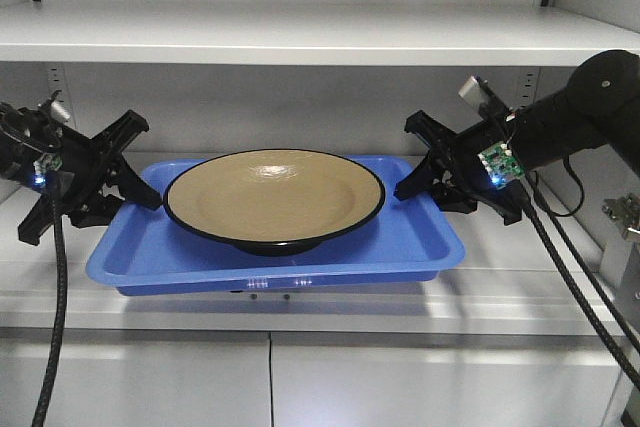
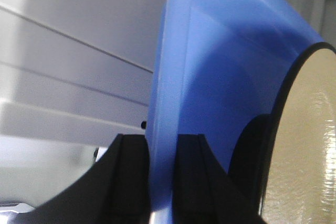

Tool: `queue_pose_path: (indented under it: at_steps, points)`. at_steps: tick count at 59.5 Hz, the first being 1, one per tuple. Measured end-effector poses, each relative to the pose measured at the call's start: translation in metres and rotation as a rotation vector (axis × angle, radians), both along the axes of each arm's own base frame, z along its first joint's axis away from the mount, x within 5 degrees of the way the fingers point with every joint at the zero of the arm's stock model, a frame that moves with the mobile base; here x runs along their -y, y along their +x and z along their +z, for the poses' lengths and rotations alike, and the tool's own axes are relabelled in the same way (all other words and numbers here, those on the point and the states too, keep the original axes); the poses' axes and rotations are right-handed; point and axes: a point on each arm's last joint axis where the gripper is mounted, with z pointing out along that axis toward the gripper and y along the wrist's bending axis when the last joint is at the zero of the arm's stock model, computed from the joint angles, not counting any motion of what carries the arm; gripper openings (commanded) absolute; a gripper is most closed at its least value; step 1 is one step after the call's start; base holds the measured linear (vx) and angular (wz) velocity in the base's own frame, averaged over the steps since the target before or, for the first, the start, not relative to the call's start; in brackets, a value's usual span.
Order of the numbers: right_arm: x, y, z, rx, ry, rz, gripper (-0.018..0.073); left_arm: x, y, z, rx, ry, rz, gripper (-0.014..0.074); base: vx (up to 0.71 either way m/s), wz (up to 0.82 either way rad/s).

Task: Place disk in tray to left cabinet
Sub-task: 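Carry the tray into the open cabinet shelf space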

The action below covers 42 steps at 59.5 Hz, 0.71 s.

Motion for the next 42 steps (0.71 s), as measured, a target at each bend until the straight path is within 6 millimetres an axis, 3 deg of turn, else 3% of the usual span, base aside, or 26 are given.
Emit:
queue_pose_path:
  at_steps: [42]
  points:
    - [0.0000,0.0000,0.0000,0.000,0.000,0.000,-0.0003,0.0000,0.0000,0.0000,0.000,0.000,0.000,-0.0001,0.08,-0.01]
